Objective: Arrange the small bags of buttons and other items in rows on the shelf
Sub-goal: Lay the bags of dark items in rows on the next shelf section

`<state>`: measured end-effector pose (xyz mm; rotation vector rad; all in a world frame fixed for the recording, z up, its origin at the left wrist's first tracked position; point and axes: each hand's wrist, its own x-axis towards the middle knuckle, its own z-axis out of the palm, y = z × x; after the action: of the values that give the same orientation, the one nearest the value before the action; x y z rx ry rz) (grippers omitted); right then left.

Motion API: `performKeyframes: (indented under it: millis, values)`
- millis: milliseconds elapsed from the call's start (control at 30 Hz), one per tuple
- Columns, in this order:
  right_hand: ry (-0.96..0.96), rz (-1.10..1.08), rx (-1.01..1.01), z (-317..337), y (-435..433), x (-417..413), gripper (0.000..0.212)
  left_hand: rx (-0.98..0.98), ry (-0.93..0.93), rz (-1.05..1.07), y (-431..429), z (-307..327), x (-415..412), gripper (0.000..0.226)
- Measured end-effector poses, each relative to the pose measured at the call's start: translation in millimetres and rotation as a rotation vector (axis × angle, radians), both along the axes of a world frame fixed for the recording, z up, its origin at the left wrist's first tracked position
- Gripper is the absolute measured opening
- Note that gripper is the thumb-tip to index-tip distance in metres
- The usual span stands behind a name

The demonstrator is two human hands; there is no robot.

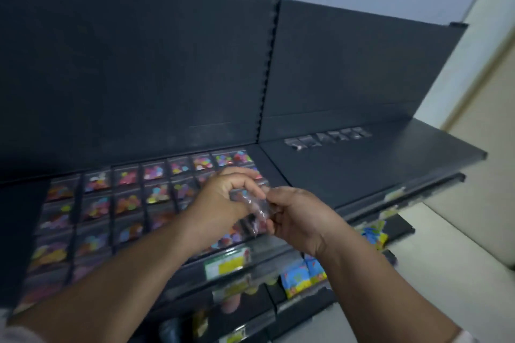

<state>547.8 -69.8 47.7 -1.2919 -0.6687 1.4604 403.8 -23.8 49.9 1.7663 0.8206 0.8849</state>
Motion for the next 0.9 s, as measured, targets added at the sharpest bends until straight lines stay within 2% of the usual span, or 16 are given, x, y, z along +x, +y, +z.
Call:
performKeyframes:
  millis: [100,167,233,333,400,600,900]
  values:
    - [0.007,-0.039,0.055,-2,-36,51,0.018,-0.048,-0.044,-0.071,-32,-1,49,0.046]
    - [0.003,-0.082,0.083,-3,-59,82,0.02,-0.089,-0.041,-0.068,-46,-6,76,0.056]
    - [-0.025,-0.132,0.102,-1,-79,109,0.026,-0.164,-0.024,-0.044,-56,-7,101,0.056]
    - [-0.102,-0.184,0.123,-1,-103,143,0.027,-0.379,-0.034,-0.028,-73,3,140,0.03]
    - [-0.172,-0.219,0.136,-2,-113,163,0.026,-0.5,-0.009,-0.091,-83,9,162,0.015]
    - [-0.29,-0.263,0.179,-4,-125,205,0.021,-0.461,0.164,-0.231,-90,2,211,0.012]
    - [-0.347,-0.173,0.143,-6,-83,262,0.013,-0.432,0.032,-0.299,-38,-9,269,0.027]
